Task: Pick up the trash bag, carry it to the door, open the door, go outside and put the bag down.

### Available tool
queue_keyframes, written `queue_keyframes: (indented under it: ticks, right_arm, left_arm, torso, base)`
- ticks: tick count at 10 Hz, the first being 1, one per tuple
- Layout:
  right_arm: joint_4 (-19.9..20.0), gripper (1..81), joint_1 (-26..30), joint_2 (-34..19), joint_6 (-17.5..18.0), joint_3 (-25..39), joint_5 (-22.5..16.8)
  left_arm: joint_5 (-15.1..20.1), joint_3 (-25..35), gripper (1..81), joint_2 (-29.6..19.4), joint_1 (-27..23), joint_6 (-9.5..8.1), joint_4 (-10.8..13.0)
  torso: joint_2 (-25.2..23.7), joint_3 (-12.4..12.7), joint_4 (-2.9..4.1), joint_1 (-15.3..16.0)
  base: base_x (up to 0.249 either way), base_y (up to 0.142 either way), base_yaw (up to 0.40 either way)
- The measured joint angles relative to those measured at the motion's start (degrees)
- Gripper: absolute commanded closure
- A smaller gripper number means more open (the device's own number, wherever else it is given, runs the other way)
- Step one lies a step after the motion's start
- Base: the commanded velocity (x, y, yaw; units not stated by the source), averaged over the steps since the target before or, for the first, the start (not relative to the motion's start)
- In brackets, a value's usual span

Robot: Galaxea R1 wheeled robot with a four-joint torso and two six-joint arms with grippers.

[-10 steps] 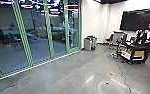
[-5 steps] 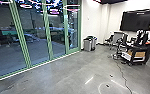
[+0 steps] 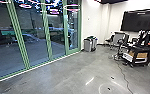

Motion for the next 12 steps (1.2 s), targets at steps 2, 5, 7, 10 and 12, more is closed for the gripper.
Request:
queue_keyframes:
  ticks: [2, 5, 7, 10, 12]
  right_arm:
    - [0.0, 1.0, 0.0, 0.0, 0.0, 0.0, 0.0]
    - [0.0, 1.0, 0.0, 0.0, 0.0, 0.0, 0.0]
    - [0.0, 1.0, 0.0, 0.0, 0.0, 0.0, 0.0]
    - [0.0, 1.0, 0.0, 0.2, 0.0, 0.1, 0.0]
    - [0.0, 1.0, -0.2, 0.0, 0.0, 0.0, -0.1]
  left_arm:
    - [0.0, 0.0, 81.1, 0.0, 0.0, 0.00, 0.0]
    - [0.0, 0.0, 81.1, 0.0, 0.0, 0.00, 0.0]
    - [0.0, 0.0, 81.1, 0.0, 0.0, 0.00, 0.0]
    - [0.0, -0.1, 81.1, 0.0, -0.2, 0.00, 0.0]
    - [0.0, 0.0, 81.1, 0.0, 0.0, 0.00, 0.0]
  torso:
    - [0.0, 0.0, 0.00, 0.0]
    - [0.0, 0.0, 0.00, 0.0]
    - [0.0, 0.0, 0.00, 0.0]
    - [0.0, 0.0, 0.00, 0.0]
    - [0.0, 0.0, 0.00, 0.0]
  base:
    - [0.177, 0.000, 0.000]
    - [0.177, 0.000, 0.000]
    - [0.177, -0.032, 0.000]
    - [0.177, -0.070, 0.000]
    - [0.177, -0.073, 0.000]
